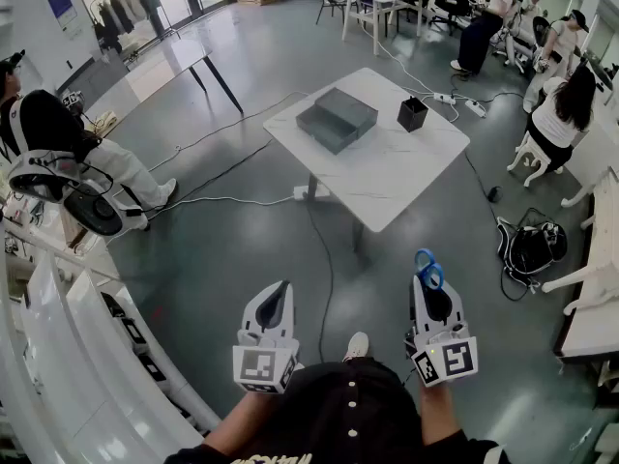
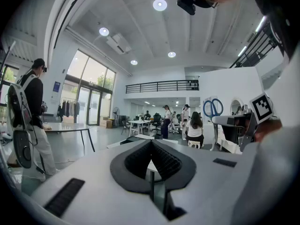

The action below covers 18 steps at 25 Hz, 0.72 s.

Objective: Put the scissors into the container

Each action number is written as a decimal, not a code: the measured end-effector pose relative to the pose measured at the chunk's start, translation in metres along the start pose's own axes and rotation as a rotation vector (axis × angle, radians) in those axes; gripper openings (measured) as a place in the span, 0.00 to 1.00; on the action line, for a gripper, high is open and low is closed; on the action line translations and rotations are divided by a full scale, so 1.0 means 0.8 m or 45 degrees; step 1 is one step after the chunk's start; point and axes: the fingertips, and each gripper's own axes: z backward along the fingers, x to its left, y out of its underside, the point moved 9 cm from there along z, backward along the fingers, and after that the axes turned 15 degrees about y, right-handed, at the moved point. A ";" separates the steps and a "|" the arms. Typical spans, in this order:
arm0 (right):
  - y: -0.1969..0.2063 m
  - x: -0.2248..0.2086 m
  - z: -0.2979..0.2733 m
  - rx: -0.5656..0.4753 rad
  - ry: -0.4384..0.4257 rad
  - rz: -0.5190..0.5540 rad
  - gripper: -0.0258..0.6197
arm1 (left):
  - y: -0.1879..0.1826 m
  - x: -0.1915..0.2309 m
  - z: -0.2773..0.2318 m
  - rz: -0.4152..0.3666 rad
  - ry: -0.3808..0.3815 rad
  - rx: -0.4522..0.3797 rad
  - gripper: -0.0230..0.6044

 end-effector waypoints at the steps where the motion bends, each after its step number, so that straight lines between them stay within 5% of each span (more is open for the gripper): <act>1: 0.000 -0.002 -0.002 -0.001 -0.002 0.000 0.12 | -0.001 -0.001 -0.004 -0.002 0.002 -0.002 0.08; 18: 0.002 -0.058 -0.042 -0.008 -0.091 -0.012 0.12 | -0.003 -0.020 -0.067 -0.004 -0.080 -0.008 0.08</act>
